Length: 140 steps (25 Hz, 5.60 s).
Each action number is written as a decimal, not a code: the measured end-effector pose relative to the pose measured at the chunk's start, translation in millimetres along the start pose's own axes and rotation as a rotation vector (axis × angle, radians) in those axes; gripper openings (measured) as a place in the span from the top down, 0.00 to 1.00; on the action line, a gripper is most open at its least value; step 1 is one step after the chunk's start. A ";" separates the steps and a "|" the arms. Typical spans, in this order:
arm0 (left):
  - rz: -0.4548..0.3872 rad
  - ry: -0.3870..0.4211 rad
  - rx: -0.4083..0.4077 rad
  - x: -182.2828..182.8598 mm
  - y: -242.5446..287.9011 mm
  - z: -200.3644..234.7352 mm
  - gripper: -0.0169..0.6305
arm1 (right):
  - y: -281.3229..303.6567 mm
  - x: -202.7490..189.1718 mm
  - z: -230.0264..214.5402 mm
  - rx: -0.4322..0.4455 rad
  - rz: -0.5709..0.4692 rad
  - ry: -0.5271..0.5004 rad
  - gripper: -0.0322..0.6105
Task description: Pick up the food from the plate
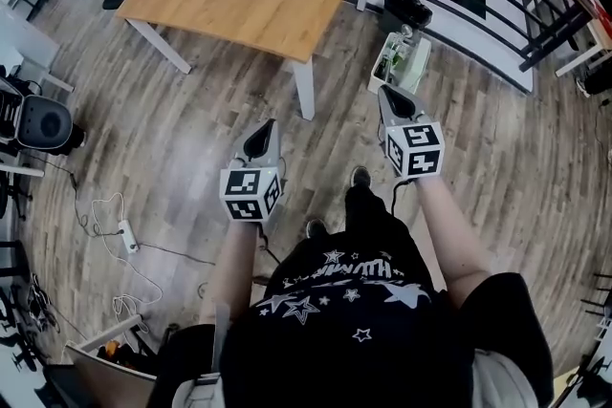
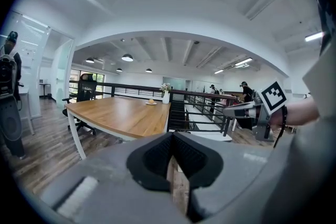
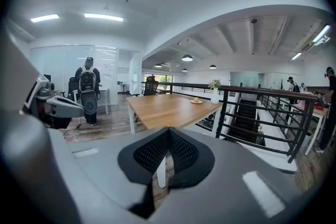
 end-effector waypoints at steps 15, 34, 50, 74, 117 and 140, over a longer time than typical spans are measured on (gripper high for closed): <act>-0.006 -0.016 0.091 87.8 122.7 19.3 0.98 | 130.8 69.3 -99.5 0.109 -0.041 0.017 0.95; 0.023 -0.044 0.166 134.0 217.0 4.6 0.98 | 219.3 109.9 -192.4 0.207 -0.033 0.006 0.95; 0.003 -0.046 0.114 181.1 275.4 96.1 0.98 | 294.0 159.8 -195.7 0.142 -0.016 0.026 0.95; -0.029 -0.011 -0.036 270.5 361.8 272.9 0.98 | 412.1 265.6 -174.8 -0.047 -0.017 0.084 0.95; 0.096 -0.105 0.075 349.1 538.8 333.1 0.98 | 674.8 347.8 -306.8 0.059 0.094 0.139 0.58; 0.099 -0.080 0.006 389.5 615.4 372.9 0.98 | 803.9 351.1 -318.7 -0.010 0.240 0.108 0.39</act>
Point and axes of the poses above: the fingertips, and each gripper's own axes: y forward along the fingers, z to its left, x out of its top, the point moved 9 cm from there along -y, backward along the fingers, and after that the axes turned 11 degrees about z, right-handed, at the moved point
